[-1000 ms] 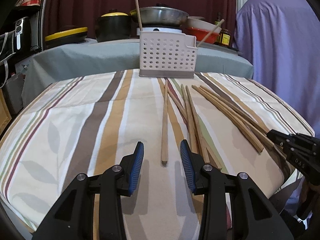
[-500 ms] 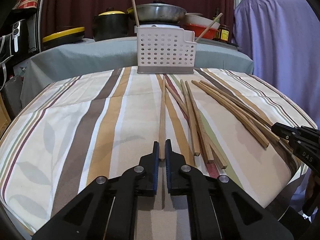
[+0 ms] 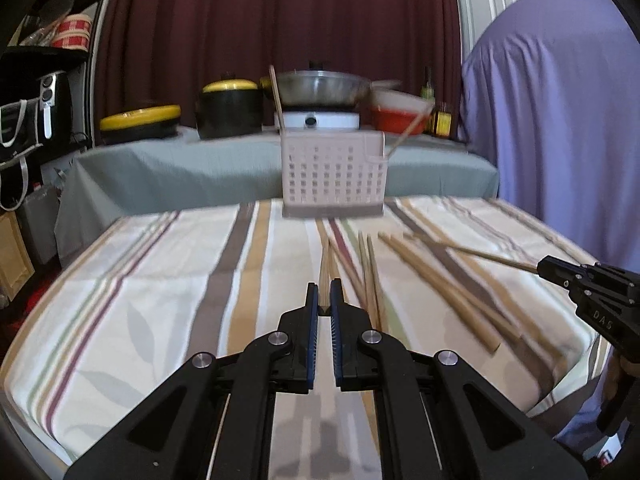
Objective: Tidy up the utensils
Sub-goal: 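Lift both held chopsticks and carry them above the white basket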
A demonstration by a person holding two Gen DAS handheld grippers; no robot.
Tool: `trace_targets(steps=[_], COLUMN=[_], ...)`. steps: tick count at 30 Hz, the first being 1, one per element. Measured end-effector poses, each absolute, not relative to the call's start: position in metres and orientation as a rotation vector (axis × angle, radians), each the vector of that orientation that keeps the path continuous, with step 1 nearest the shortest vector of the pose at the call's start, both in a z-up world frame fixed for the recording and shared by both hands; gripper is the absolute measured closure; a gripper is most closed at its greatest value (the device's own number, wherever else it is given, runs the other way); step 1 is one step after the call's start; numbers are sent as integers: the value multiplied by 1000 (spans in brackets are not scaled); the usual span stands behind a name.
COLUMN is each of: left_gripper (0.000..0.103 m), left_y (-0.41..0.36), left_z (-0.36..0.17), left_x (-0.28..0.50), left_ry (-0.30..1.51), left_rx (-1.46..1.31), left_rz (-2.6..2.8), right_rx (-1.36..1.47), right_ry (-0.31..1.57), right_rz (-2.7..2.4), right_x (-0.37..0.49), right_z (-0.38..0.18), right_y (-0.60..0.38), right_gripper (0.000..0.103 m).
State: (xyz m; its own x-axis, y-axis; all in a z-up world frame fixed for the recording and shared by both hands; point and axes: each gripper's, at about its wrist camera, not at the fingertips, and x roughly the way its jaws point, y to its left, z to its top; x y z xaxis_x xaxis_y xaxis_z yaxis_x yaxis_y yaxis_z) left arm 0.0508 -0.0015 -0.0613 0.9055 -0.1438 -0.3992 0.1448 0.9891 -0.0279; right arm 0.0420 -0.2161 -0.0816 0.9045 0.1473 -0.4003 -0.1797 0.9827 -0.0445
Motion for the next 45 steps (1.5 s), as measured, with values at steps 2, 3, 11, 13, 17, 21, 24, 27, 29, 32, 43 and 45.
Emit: trace_targets(steps=[2,3,11,13,17,21,24,27,29,32,43,45], left_gripper=[96,96,96,96,96,96,96,96,96,96,96,96], left_y=[0,0,11,14,17,21,23,25,27,28,31,31], left_z=[-52,-47,-4,5,18,28,33,35,38,42,78,86], left_x=[48,47,42,43,43,46,51,56,59,63,92,99], left_ry=[387,374,279,262,235,219,217,219,219,216,192,184], left_rx=[-1,-3,-37,-45,-51,-58,-61,-64,-68,-74,-89,-85], left_rz=[-147,-145,-127,-122,-114,-109,-111,-112,-112,-111,-139,-146], right_rx=[-90,-90,-88,-89,-90,-89,-86,-79,-78,-73,-51,-50], right_ry=[375,364,260,238,201,182,181,179,179,178,149,123], right_rz=[167,168,181,186,191,195,195,198,199,206,258,271], right_x=[40,39,35,35,37,42,51,63,69,80,124,133], right_z=[-70,-65,-23,-14,4,16,21,26,28,34,68,82], right_y=[-216,-216,-218,-217,-217,-216,-215,-214,-214,-213,-212,-211], right_gripper=[97,97,97,97,97,97,97,97,97,97,97,97])
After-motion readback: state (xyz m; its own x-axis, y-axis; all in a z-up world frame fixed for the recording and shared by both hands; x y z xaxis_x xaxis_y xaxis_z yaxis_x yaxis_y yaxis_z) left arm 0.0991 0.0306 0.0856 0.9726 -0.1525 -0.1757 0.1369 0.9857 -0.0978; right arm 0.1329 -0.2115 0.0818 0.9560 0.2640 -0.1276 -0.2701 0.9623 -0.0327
